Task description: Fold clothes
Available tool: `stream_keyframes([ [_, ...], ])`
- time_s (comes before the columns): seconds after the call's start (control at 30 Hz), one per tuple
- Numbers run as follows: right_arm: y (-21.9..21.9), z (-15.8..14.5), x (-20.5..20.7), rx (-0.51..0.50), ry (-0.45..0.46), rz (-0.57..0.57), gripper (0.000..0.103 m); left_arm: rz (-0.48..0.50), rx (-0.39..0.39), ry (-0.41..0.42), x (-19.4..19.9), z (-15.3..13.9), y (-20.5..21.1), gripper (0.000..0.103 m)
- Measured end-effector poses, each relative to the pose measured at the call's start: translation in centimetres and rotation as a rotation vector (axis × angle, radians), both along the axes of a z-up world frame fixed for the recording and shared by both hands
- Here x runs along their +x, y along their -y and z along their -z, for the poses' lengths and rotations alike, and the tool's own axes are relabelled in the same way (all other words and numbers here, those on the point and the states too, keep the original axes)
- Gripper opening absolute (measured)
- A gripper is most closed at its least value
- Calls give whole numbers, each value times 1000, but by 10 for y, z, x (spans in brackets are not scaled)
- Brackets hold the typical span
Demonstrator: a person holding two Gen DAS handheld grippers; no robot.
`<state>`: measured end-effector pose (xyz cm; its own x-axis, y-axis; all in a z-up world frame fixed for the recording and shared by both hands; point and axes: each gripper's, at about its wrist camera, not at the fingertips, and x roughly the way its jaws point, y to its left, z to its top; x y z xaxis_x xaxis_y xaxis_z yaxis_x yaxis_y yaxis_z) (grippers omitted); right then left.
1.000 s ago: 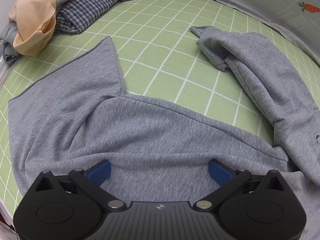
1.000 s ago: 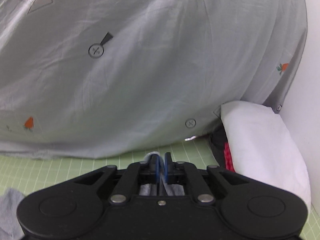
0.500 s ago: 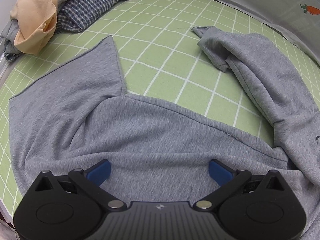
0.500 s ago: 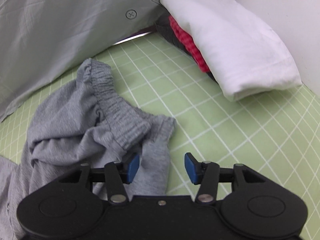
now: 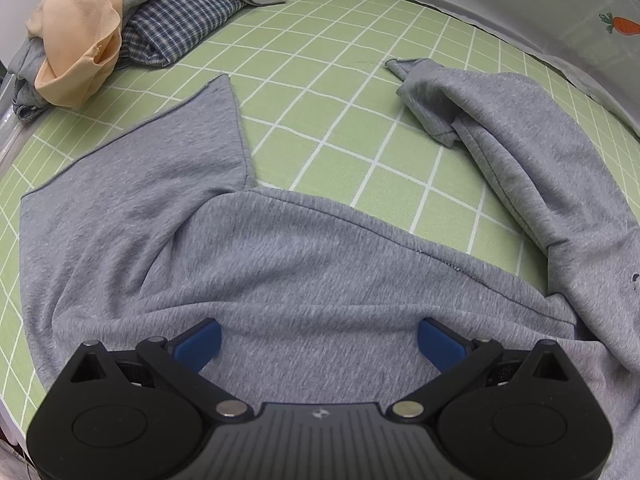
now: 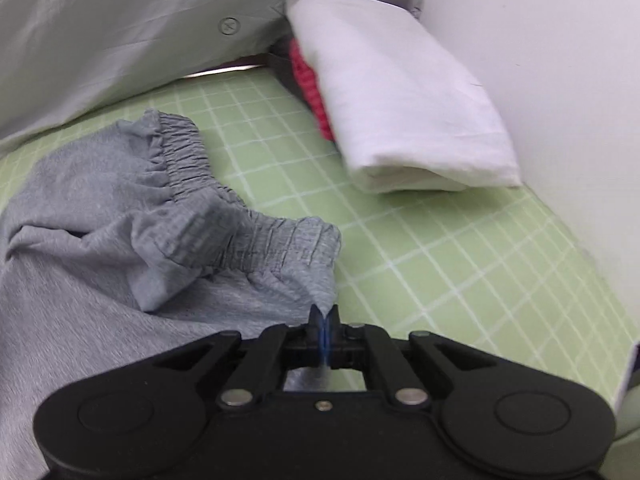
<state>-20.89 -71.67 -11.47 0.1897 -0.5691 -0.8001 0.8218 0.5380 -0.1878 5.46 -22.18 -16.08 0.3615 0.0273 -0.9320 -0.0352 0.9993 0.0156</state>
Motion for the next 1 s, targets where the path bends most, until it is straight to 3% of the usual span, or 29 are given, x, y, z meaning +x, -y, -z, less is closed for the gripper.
stream_keyframes([
  [0.07,1,4,-31,9,-58,50,1,-5,0,1,0,0,0,103],
  [0.13,3,9,-49,53,-53,66,3,-11,1,-3,0,0,1,103],
  [0.17,3,8,-55,56,-23,82,8,-11,1,-6,1,0,1,103],
  [0.2,3,4,-57,44,1,98,21,-11,0,-10,2,0,1,103],
  [0.3,3,-14,-51,-33,83,119,38,-8,0,-18,3,0,1,103],
  [0.43,19,-7,-20,1,116,19,53,-11,-1,-24,4,0,1,103],
  [0.6,40,2,19,44,156,-107,57,-15,-1,-27,4,0,2,103],
  [0.7,51,8,41,67,174,-177,66,-20,-1,-23,4,0,2,103],
  [0.77,53,13,46,70,149,-198,63,-25,0,-22,4,0,2,103],
  [0.93,54,13,53,58,123,-244,32,-26,-1,-28,5,-1,2,103],
  [0.97,52,7,54,37,122,-255,19,-26,-1,-29,5,-1,1,103],
  [1.0,51,1,55,17,121,-266,14,-26,-1,-30,6,-1,1,103],
])
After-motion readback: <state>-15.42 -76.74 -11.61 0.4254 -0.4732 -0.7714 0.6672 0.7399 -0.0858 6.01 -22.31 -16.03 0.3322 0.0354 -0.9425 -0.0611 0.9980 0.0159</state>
